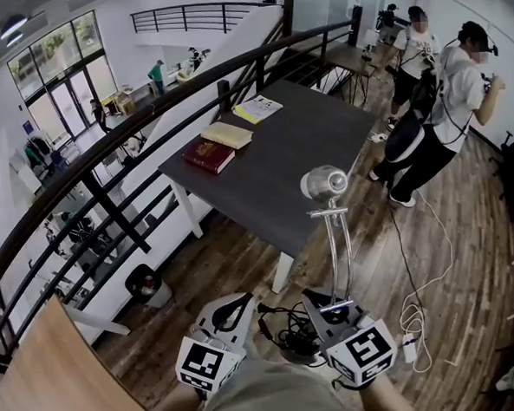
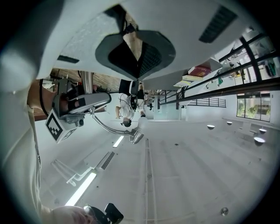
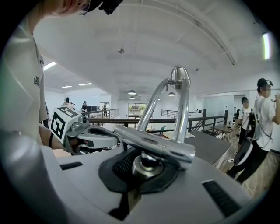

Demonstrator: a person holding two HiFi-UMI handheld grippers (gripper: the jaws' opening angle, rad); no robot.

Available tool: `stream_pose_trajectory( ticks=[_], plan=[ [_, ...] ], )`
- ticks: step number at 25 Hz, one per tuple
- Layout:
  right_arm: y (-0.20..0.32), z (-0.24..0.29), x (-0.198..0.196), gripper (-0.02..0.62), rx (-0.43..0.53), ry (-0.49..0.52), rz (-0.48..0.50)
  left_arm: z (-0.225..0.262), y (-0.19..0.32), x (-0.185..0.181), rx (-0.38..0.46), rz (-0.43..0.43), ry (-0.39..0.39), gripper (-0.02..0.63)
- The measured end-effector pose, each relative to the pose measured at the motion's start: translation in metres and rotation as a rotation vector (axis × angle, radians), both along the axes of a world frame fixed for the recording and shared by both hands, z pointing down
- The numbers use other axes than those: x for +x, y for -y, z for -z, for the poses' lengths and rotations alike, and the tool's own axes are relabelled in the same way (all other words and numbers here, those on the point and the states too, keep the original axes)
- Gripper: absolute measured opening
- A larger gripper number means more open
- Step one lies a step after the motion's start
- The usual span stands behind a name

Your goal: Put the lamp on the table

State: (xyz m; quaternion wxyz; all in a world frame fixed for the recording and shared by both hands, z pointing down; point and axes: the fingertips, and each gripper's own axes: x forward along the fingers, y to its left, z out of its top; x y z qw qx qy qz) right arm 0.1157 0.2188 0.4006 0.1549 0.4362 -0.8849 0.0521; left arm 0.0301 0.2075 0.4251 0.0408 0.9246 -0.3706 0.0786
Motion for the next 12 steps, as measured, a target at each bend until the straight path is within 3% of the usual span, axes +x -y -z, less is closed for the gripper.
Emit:
stream_pose_trajectory(
  ticks=[12],
  plan=[
    [0.102,-0.011,-0.012,-0.003,-0.030,0.000,-0.019,-0.008,0.101,-0.008,-0.031,-0.041,0.014,0.005]
  ],
)
